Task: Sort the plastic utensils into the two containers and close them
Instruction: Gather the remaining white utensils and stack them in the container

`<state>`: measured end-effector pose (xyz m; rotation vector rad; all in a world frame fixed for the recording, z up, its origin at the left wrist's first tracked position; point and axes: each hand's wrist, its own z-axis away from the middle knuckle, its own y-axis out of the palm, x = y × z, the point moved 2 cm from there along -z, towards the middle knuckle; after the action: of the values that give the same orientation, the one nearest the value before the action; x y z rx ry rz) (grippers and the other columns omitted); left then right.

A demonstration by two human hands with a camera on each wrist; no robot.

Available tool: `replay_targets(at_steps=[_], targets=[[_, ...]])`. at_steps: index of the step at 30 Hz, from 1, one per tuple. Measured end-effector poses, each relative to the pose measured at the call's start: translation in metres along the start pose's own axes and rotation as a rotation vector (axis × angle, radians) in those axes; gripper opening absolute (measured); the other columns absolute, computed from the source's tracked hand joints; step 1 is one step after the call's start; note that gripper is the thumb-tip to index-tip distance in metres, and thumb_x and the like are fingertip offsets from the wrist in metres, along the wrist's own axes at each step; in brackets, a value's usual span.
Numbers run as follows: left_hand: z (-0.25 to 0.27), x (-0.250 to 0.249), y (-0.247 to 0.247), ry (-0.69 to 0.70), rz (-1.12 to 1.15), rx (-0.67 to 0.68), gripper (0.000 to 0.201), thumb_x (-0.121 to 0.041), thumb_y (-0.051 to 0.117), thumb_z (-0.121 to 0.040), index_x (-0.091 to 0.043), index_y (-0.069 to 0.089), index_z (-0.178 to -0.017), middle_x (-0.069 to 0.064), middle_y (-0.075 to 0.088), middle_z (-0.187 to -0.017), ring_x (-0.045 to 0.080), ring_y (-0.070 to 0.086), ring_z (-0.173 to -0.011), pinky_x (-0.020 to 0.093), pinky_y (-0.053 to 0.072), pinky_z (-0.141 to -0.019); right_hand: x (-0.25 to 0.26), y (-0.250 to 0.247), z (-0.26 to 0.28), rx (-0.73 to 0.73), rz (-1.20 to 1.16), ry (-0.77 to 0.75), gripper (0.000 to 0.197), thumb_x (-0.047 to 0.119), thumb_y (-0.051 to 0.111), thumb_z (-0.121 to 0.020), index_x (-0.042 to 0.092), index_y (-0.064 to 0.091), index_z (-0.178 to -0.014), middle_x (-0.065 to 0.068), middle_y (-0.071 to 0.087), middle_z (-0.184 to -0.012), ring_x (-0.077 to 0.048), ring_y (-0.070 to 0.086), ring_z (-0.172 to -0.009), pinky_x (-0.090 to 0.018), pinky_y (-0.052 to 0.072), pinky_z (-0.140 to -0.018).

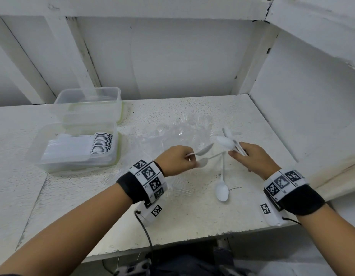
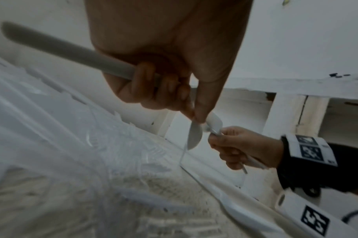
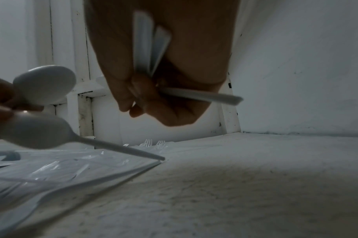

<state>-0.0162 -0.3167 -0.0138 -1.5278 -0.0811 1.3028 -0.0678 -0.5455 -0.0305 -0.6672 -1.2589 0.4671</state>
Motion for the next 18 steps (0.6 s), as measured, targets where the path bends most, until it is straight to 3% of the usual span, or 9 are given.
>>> replay_targets(at_steps=[3,5,8,10,11,13,15,18], targets=[[0.003,0.001,-0.013,-0.02,0.187,-0.099,0.015,-0.021,0.049,-0.094,-0.01,0.052,-0.084,-0.005,0.047,-0.071,0.007,0.04,-0.058,0.018,0.033,-0.054,-0.001,0.002,0.003,0.034,-0.044,-0.023,0.029,0.025,0.062,-0.088,0.013,0.048,-0.066,0.005,0.041,-0.059,-0.012,0.037,-0.059,-0.025,0.03,-0.06],[0.005,0.004,-0.024,-0.086,0.422,-0.206,0.016,-0.017,0.04,-0.097,-0.006,0.051,-0.093,-0.001,0.046,-0.076,0.009,0.038,-0.06,0.018,0.033,-0.053,0.003,0.004,0.006,0.117,0.006,-0.072,0.022,0.023,0.065,-0.086,0.02,0.057,-0.066,0.007,0.047,-0.06,-0.009,0.04,-0.059,-0.022,0.028,-0.058],[0.006,0.01,-0.04,-0.135,0.69,-0.375,0.021,-0.015,0.03,-0.099,-0.012,0.047,-0.087,0.005,0.049,-0.088,0.011,0.043,-0.069,0.021,0.037,-0.053,0.005,0.009,0.008,0.271,0.116,-0.126,0.006,0.02,0.068,-0.084,0.026,0.068,-0.085,0.004,0.061,-0.072,-0.011,0.051,-0.07,-0.021,0.034,-0.062],[0.005,0.014,-0.047,-0.137,0.821,-0.453,0.02,-0.014,0.026,-0.098,-0.015,0.042,-0.085,0.008,0.057,-0.098,0.015,0.05,-0.081,0.025,0.041,-0.059,0.003,0.015,0.007,0.35,0.28,-0.152,0.017,0.02,0.067,-0.084,0.023,0.069,-0.101,0.005,0.061,-0.081,-0.014,0.056,-0.079,-0.022,0.038,-0.067],[0.004,0.016,-0.049,-0.133,0.897,-0.466,0.019,-0.013,0.025,-0.097,-0.016,0.04,-0.084,0.007,0.063,-0.098,0.016,0.054,-0.088,0.028,0.043,-0.064,0.003,0.018,0.007,0.371,0.392,-0.158,0.016,0.023,0.066,-0.085,0.021,0.07,-0.1,0.006,0.058,-0.082,-0.017,0.057,-0.082,-0.023,0.039,-0.068],[0.003,0.019,-0.05,-0.135,1.039,-0.456,0.015,-0.013,0.024,-0.095,-0.016,0.036,-0.087,0.002,0.072,-0.09,0.016,0.06,-0.096,0.034,0.045,-0.075,0.004,0.024,0.007,0.387,0.57,-0.166,0.019,0.029,0.062,-0.086,0.015,0.069,-0.097,0.002,0.05,-0.084,-0.023,0.057,-0.085,-0.025,0.038,-0.067],[0.003,0.023,-0.05,-0.154,1.111,-0.473,0.013,-0.016,0.024,-0.095,-0.015,0.035,-0.09,0.002,0.073,-0.081,0.018,0.063,-0.094,0.035,0.046,-0.082,0.003,0.027,0.006,0.37,0.6,-0.15,0.023,0.033,0.061,-0.086,0.011,0.068,-0.093,0.002,0.046,-0.088,-0.023,0.056,-0.085,-0.025,0.036,-0.065],[0.005,0.027,-0.05,-0.169,1.117,-0.535,0.02,-0.029,0.023,-0.101,-0.016,0.035,-0.091,0.003,0.067,-0.065,0.022,0.064,-0.075,0.035,0.048,-0.076,0.005,0.029,0.006,0.326,0.52,-0.172,0.018,0.033,0.066,-0.083,0.016,0.062,-0.079,0.006,0.045,-0.09,-0.02,0.055,-0.083,-0.027,0.039,-0.069]])
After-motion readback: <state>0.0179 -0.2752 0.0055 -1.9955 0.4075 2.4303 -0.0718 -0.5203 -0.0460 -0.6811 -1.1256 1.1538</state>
